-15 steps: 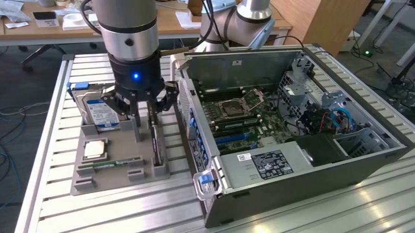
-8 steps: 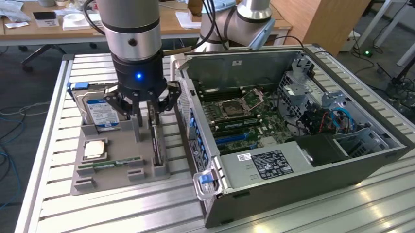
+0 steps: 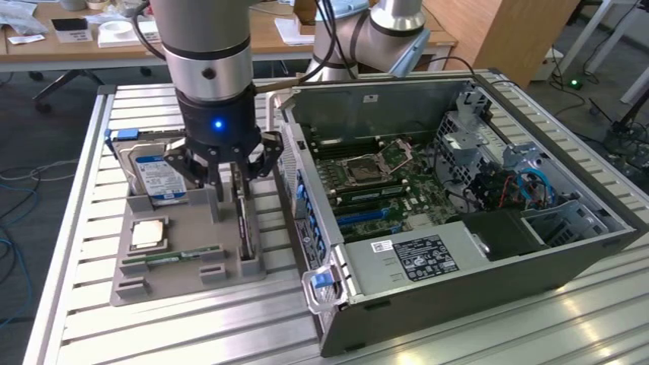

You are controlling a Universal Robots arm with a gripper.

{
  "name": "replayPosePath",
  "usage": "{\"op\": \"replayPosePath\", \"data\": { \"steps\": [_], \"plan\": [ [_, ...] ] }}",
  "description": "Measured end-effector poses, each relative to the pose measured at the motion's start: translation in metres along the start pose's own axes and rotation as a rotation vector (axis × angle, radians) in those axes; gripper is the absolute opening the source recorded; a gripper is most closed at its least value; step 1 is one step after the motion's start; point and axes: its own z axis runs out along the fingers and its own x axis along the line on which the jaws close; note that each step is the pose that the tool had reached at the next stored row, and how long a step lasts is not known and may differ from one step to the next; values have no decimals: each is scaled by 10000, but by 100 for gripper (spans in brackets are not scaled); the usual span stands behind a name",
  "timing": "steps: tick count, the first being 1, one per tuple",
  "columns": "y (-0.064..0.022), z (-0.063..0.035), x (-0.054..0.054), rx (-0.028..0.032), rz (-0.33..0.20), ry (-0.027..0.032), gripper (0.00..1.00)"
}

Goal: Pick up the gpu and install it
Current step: 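Pick up the gpu and move the gpu toward the slot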

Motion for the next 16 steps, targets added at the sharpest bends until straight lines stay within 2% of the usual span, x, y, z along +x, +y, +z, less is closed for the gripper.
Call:
{"op": "replayPosePath", "data": {
  "steps": [7, 16],
  "plan": [
    [-5, 109, 3, 0, 0, 0, 42],
    [-3, 146, -43, 4, 0, -1, 42]
  ]
}}
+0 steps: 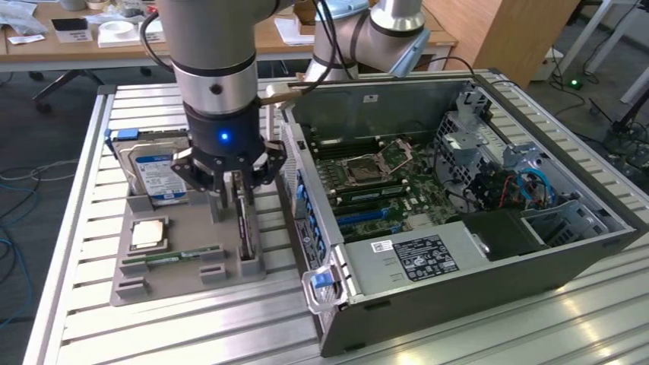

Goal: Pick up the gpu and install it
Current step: 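Pick up the gpu and move the gpu toward the slot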

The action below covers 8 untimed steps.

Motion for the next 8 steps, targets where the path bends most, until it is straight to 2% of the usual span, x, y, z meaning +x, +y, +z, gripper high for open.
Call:
{"op": "replayPosePath", "data": {
  "steps": [8],
  "plan": [
    [-3, 110, -26, 1, 0, 1, 42]
  ]
}}
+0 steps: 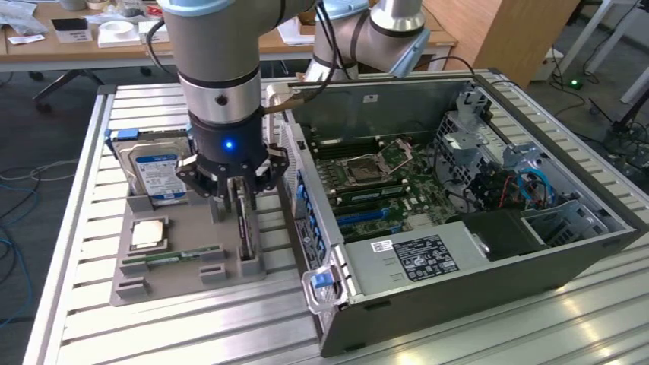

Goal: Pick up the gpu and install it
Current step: 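Pick up the gpu and move the gpu toward the slot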

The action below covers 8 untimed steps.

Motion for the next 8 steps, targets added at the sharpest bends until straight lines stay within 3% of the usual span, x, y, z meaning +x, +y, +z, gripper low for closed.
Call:
{"op": "replayPosePath", "data": {
  "steps": [8],
  "plan": [
    [-6, 136, 1, 0, 0, 0, 42]
  ]
}}
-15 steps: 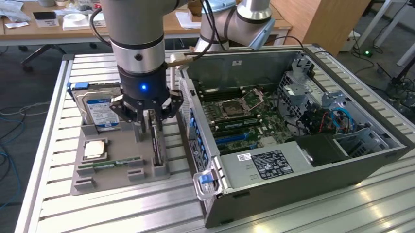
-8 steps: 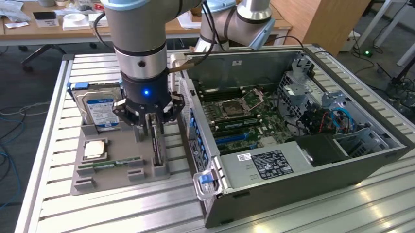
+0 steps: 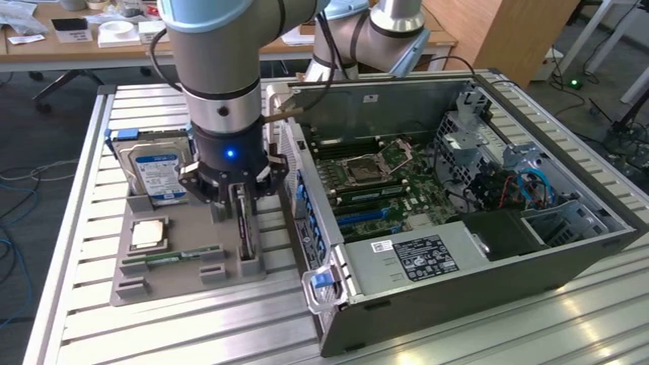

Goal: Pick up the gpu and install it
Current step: 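Pick up the gpu and move the gpu toward the slot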

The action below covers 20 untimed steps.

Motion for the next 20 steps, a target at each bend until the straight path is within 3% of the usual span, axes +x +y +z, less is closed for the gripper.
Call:
{"op": "replayPosePath", "data": {
  "steps": [8, 20],
  "plan": [
    [2, 123, 3, 0, 0, 0, 42],
    [103, 211, 13, 0, 0, -1, 42]
  ]
}}
